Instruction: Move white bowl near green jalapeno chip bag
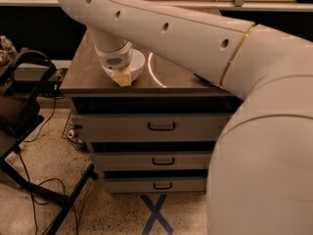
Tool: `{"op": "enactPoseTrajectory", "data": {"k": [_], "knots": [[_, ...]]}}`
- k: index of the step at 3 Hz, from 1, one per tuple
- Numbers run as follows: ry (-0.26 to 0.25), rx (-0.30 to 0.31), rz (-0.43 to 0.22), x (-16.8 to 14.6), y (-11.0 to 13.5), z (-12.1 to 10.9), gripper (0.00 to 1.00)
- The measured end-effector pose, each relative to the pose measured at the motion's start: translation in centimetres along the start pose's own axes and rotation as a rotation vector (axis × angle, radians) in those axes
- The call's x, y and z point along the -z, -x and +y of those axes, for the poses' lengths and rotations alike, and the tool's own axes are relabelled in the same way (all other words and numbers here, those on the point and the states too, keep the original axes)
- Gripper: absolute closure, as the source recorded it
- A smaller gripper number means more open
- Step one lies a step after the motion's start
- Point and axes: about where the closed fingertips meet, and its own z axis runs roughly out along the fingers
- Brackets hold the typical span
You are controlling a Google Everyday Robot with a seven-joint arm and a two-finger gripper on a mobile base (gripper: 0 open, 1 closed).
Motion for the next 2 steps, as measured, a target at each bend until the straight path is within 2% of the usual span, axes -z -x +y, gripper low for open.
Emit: {"op": "enactPoseTrajectory", "data": {"k": [2], "knots": [[-0.252, -0.087, 0.104, 8.5, -4.4, -9.0, 1.0]]}}
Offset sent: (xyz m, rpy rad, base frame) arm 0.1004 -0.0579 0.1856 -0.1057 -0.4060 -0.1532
